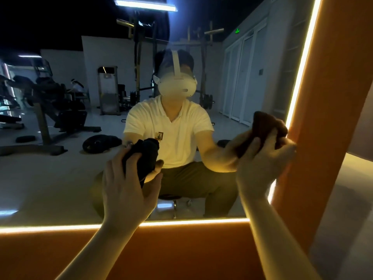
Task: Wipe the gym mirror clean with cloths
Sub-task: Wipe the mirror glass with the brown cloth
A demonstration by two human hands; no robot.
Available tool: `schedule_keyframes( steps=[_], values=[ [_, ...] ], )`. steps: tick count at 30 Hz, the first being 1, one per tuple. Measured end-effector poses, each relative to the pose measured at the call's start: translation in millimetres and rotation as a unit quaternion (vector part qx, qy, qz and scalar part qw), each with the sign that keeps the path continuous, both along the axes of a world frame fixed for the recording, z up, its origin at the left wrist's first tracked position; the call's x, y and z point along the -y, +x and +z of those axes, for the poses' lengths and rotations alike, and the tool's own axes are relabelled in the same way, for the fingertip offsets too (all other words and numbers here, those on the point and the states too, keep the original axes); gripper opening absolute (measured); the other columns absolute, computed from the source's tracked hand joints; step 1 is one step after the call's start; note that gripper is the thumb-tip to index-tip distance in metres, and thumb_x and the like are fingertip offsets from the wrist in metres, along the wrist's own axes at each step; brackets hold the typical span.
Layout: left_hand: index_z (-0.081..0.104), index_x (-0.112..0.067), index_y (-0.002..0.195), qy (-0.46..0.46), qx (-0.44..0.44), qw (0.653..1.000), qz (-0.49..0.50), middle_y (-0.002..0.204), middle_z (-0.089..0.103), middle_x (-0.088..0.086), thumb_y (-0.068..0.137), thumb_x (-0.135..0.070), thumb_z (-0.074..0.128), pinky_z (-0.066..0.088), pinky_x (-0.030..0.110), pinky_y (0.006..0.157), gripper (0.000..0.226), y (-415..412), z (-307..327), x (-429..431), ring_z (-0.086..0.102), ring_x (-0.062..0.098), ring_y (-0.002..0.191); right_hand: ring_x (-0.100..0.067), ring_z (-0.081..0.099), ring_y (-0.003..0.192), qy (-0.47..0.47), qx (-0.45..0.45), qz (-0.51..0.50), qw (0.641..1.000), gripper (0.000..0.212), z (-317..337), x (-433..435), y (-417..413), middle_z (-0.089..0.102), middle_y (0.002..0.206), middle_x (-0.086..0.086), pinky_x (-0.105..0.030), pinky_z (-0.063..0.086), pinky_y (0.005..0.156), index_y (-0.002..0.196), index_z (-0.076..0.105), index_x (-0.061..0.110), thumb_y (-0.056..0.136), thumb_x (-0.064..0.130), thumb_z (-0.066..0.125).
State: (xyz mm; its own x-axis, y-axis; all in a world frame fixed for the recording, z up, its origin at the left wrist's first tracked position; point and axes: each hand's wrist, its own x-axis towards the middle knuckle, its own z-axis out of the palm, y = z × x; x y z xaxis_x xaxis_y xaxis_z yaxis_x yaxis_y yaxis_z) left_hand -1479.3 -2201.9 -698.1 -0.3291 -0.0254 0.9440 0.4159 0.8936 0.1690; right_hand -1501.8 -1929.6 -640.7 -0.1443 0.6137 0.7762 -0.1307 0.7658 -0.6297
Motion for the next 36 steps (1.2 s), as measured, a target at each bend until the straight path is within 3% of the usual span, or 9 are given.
schedule_keyframes(
  steps=[3, 6, 9, 13, 16, 20, 25, 31, 36],
  values=[
    [0.058, 0.0, 0.132, 0.0, -0.003, 1.0, 0.013, 0.139, 0.05, 0.024, 0.095, -0.035, 0.068, 0.055, 0.05, 0.085, 0.051, 2.6, 1.0, 0.7, 0.053, 0.038, 0.119, -0.043, 0.053, 0.117, 0.031, -0.002, 0.096, 0.995, 0.051, 2.5, 74.5, 15.5, 0.051, 0.13, -0.026, -0.058, 0.052, 0.093, 0.134, 0.055, 0.001, 0.101, 0.036, 0.04],
    [0.057, -0.002, 0.13, 0.015, -0.005, 1.0, 0.024, 0.135, 0.051, 0.024, 0.099, -0.027, 0.06, 0.056, 0.053, 0.082, 0.04, 5.4, 1.3, -0.1, 0.053, 0.039, 0.115, -0.039, 0.045, 0.127, 0.321, 0.05, 0.149, 0.934, 0.054, -23.4, 139.8, 28.4, 0.04, 0.138, -0.017, -0.056, 0.051, 0.099, 0.143, 0.051, 0.014, 0.091, 0.028, 0.052],
    [0.058, -0.003, 0.121, 0.016, -0.002, 0.999, 0.034, 0.128, 0.052, 0.024, 0.094, -0.021, 0.062, 0.056, 0.051, 0.077, 0.032, 7.3, 0.9, 2.6, 0.052, 0.038, 0.109, -0.032, 0.046, 0.117, 0.465, 0.037, 0.161, 0.87, 0.046, -18.0, 112.7, 13.7, 0.045, 0.129, -0.011, -0.049, 0.049, 0.097, 0.139, 0.056, 0.02, 0.094, 0.029, 0.052],
    [0.053, -0.01, 0.111, 0.016, 0.019, 1.0, -0.003, 0.118, 0.053, 0.016, 0.09, -0.025, 0.065, 0.056, 0.042, 0.066, 0.029, 8.4, 10.8, 6.8, 0.057, 0.031, 0.101, -0.035, 0.055, 0.102, 0.399, -0.02, 0.045, 0.916, 0.04, 14.2, 12.1, 4.2, 0.06, 0.116, -0.024, -0.047, 0.052, 0.082, 0.131, 0.06, 0.01, 0.107, 0.033, 0.039],
    [0.054, -0.01, 0.11, 0.033, 0.033, 0.999, -0.02, 0.115, 0.055, 0.014, 0.079, -0.011, 0.08, 0.052, 0.034, 0.066, 0.04, 12.2, 22.0, 5.8, 0.058, 0.029, 0.098, -0.04, 0.052, 0.108, 0.272, 0.008, 0.019, 0.962, 0.052, 42.8, -34.9, 5.6, 0.056, 0.119, -0.026, -0.039, 0.044, 0.091, 0.137, 0.057, 0.003, 0.105, 0.032, 0.028],
    [0.054, -0.007, 0.113, 0.045, 0.014, 0.998, -0.03, 0.113, 0.056, 0.015, 0.084, -0.02, 0.075, 0.035, 0.016, 0.076, 0.038, 15.6, 56.2, 18.3, 0.049, 0.016, 0.102, -0.042, 0.046, 0.118, 0.083, -0.012, -0.008, 0.996, 0.055, 70.6, 15.5, -0.4, 0.051, 0.129, -0.025, -0.055, 0.041, 0.1, 0.136, 0.056, 0.003, 0.092, 0.03, 0.039],
    [0.05, -0.003, 0.132, 0.085, -0.021, 0.995, -0.038, 0.119, 0.057, 0.016, 0.086, -0.013, 0.074, 0.035, 0.014, 0.08, 0.053, 11.5, 107.1, 36.4, 0.044, 0.007, 0.107, -0.037, 0.038, 0.126, 0.215, -0.048, 0.075, 0.973, 0.048, 70.4, 138.3, -11.7, 0.04, 0.138, -0.016, -0.052, 0.032, 0.105, 0.141, 0.055, 0.013, 0.099, 0.037, 0.05],
    [0.051, -0.008, 0.14, 0.01, -0.087, 0.996, -0.028, 0.129, 0.047, 0.011, 0.094, -0.024, 0.052, 0.045, 0.035, 0.083, 0.048, -2.7, 133.2, 33.6, 0.053, 0.029, 0.109, -0.033, 0.05, 0.115, 0.532, -0.064, 0.086, 0.84, 0.041, 87.5, 103.9, -23.1, 0.05, 0.128, -0.014, -0.047, 0.044, 0.097, 0.137, 0.059, 0.009, 0.096, 0.016, 0.059],
    [0.054, -0.008, 0.138, -0.049, -0.111, 0.992, -0.022, 0.126, 0.046, 0.013, 0.094, -0.027, 0.062, 0.046, 0.034, 0.084, 0.048, -20.4, 135.8, 25.8, 0.052, 0.03, 0.107, -0.039, 0.057, 0.095, 0.271, -0.029, 0.062, 0.96, 0.023, 127.0, -27.5, -16.9, 0.063, 0.102, -0.016, -0.05, 0.046, 0.085, 0.112, 0.066, 0.011, 0.098, 0.026, 0.053]
  ],
)
